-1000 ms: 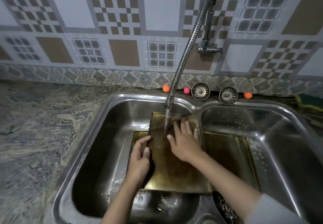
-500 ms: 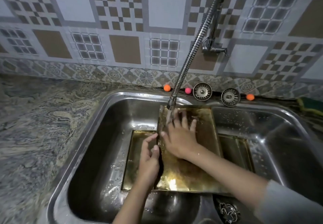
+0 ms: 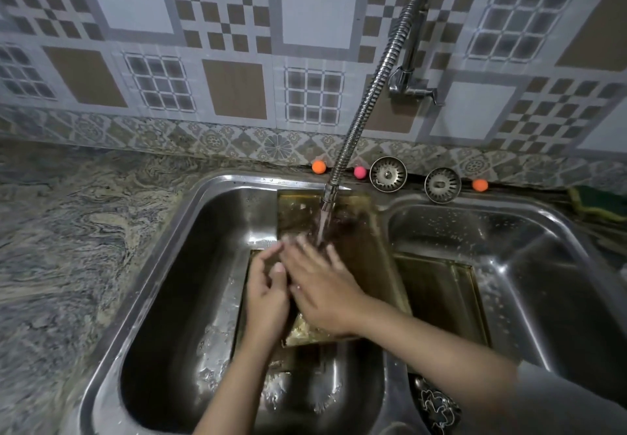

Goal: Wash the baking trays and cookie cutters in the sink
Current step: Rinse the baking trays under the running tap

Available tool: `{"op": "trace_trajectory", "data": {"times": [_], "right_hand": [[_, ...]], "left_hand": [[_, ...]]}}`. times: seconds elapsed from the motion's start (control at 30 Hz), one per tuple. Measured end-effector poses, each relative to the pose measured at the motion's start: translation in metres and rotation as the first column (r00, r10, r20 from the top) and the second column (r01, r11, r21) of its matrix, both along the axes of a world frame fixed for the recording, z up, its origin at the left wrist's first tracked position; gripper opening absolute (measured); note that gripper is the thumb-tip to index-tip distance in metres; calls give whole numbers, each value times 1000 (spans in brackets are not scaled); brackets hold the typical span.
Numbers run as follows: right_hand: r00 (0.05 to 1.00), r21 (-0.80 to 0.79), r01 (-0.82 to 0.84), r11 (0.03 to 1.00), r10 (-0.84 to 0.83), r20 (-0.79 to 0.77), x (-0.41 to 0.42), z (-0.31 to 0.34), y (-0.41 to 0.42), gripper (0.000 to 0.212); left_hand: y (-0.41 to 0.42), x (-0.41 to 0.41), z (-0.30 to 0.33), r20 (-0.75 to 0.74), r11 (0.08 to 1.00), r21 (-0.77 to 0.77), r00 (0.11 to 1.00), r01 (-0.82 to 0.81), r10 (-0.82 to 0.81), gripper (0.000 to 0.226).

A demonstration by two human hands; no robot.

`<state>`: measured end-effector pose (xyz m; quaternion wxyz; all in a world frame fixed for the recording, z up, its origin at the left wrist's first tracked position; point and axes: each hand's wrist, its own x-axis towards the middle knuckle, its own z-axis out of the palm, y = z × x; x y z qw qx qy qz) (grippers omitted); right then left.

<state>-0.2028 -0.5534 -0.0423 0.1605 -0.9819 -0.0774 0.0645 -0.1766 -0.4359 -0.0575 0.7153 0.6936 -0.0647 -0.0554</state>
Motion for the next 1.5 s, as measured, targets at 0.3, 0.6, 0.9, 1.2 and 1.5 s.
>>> {"op": "trace_trajectory", "data": {"times": [0.3, 0.6, 0.9, 1.2, 1.5], "right_hand": [[937, 6, 348, 937, -348, 31, 33, -5, -24, 63], [992, -63, 127, 990, -128, -2, -34, -12, -55, 56], [816, 864, 378, 332, -560, -142, -53, 7, -42, 44], [772, 890, 288, 354, -635, 3, -56, 25, -13, 40], [952, 865, 122, 488, -305, 38, -59, 20, 18, 36]], "left_hand": [[-3, -12, -5, 17, 998, 67, 1000, 12, -13, 37], [39, 12, -9, -41, 982, 108, 987, -153, 158, 30], [27, 8, -24, -202, 990, 45, 970, -131, 137, 30], [8, -9, 11, -87, 962, 71, 962, 264, -258, 34], [9, -11, 30, -183, 954, -269, 965, 134, -187, 37]]}}
